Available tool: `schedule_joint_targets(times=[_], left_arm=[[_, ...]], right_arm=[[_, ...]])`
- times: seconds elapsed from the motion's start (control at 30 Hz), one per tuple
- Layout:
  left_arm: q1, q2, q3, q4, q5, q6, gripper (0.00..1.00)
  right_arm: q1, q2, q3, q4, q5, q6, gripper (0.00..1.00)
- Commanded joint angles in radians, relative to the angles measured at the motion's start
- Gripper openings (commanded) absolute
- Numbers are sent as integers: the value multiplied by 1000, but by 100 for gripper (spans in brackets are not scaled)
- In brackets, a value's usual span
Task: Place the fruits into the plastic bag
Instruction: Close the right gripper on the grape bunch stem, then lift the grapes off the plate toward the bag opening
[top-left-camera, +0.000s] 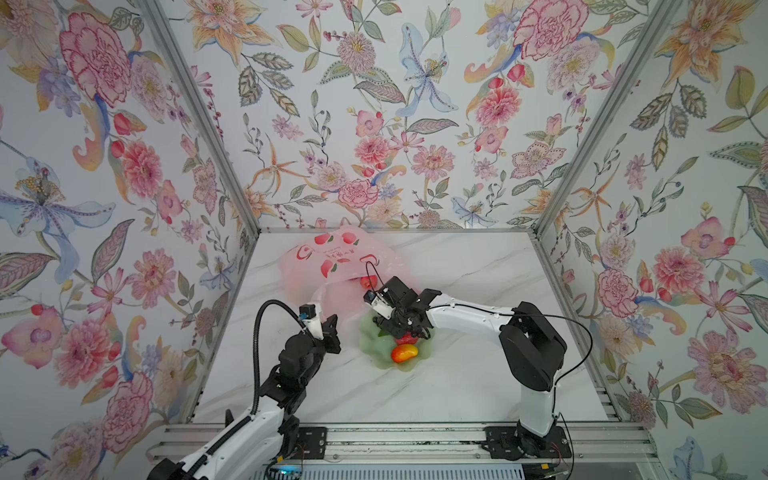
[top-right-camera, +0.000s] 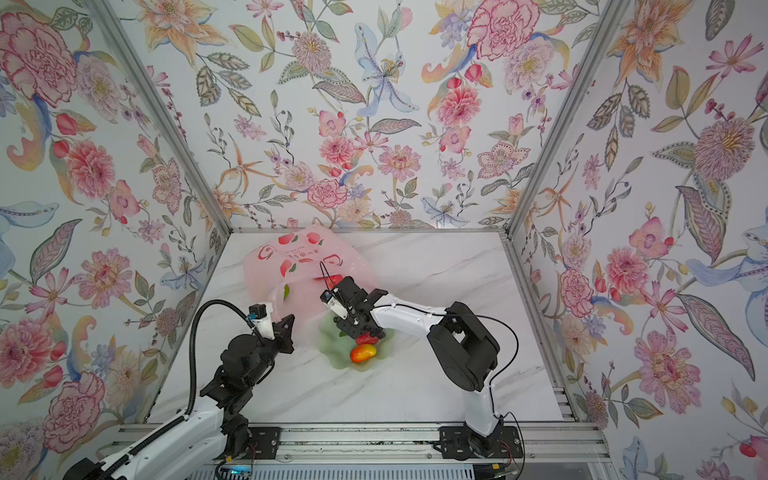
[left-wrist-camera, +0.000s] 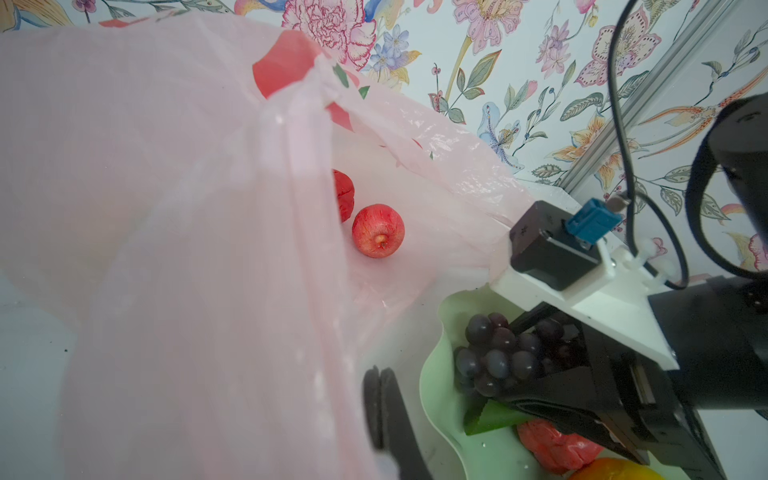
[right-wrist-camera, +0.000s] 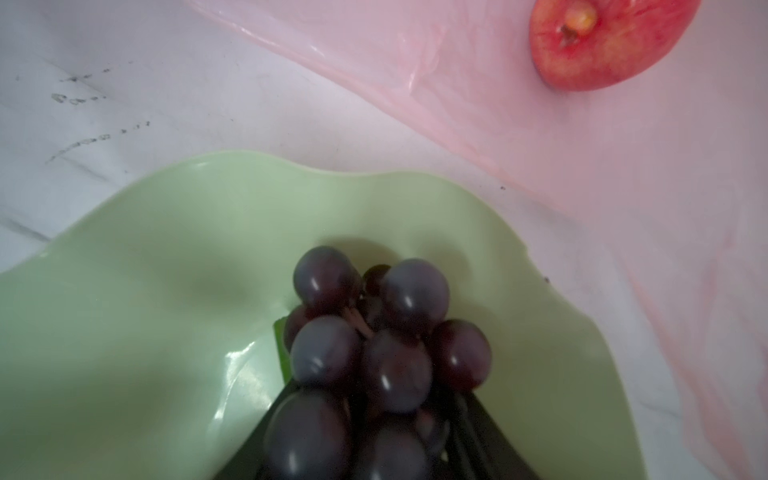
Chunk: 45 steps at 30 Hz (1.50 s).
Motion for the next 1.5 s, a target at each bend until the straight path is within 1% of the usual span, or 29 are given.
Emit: schedule_joint_targets(times=[0.0,0.1,0.2,0.3,0.4,0.57,0.67,0.83,1.03,1.13,1.23,1.47], left_arm=[[13,-8,-16,18,17,-12,0],[13,-11,-17,17,17,-11,0],[13,-12,-18,18,17,-11,0],[14,-7,-16,21,18,-11,0],[15,1,-13,20,21,-11,0],[16,1,-13,23,23,-10,0],[15,4,-13,23,23,-10,0],[14,4,-13,23,25,-10,0],[18,4,-13,23,25,-11,0],[18,5,-14,25,26,-12,0],[23,3,-14,26,30,-14,0],[32,29,-9,33,42,-16,0]], right_arm=[[-15,-82,-32,74,-86,70,38],[-37,-140,-74,141,-134,128,36],[-71,-212,-131,234,-209,211,32],[-110,-287,-192,356,-276,308,30],[-139,-342,-235,443,-331,379,29],[-148,-368,-216,445,-383,408,28],[-151,-378,-216,478,-402,422,28],[-151,-359,-202,538,-429,449,28],[-145,-272,-133,565,-468,453,27],[-141,-215,-82,540,-491,425,27],[-129,-169,-35,486,-488,376,27],[-108,-106,-19,484,-511,378,27]])
